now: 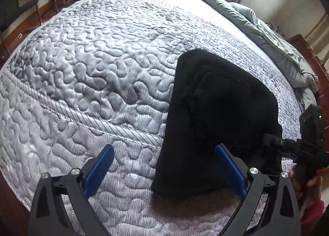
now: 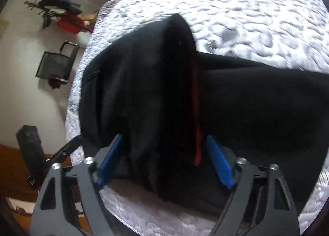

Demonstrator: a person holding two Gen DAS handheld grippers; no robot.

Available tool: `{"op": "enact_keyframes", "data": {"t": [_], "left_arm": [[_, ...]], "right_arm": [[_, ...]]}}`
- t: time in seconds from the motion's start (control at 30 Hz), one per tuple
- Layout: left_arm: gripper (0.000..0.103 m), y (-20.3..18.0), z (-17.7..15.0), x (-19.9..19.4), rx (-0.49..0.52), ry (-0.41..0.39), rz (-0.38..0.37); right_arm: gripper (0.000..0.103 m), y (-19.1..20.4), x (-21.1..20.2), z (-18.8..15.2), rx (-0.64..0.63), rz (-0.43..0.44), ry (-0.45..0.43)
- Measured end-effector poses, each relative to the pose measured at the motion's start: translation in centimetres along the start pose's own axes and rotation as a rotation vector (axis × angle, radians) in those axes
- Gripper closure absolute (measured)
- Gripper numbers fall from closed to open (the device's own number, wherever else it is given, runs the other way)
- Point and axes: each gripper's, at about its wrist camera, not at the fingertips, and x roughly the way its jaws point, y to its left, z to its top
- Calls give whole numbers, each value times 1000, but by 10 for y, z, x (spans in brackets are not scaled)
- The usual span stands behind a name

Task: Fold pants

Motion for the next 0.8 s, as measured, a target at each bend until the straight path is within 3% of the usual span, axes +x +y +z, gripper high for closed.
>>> {"op": "enact_keyframes", "data": {"t": [0.1,0.17,0.47,0.8], "left_arm": [[4,-1,-4,4,-1,14,-1],[4,-4,-4,4,-1,16,0],[4,-20,5,-2,23,-7,26],[4,-55,9,6,75,8,-1]], "right_arm": [[74,7,-1,4,-36,16,14],[82,8,-7,7,-39,41,7],[86,11,-78,-8,-47,100,-134],[89,-13,-151,-17,-41,83,-225]]}}
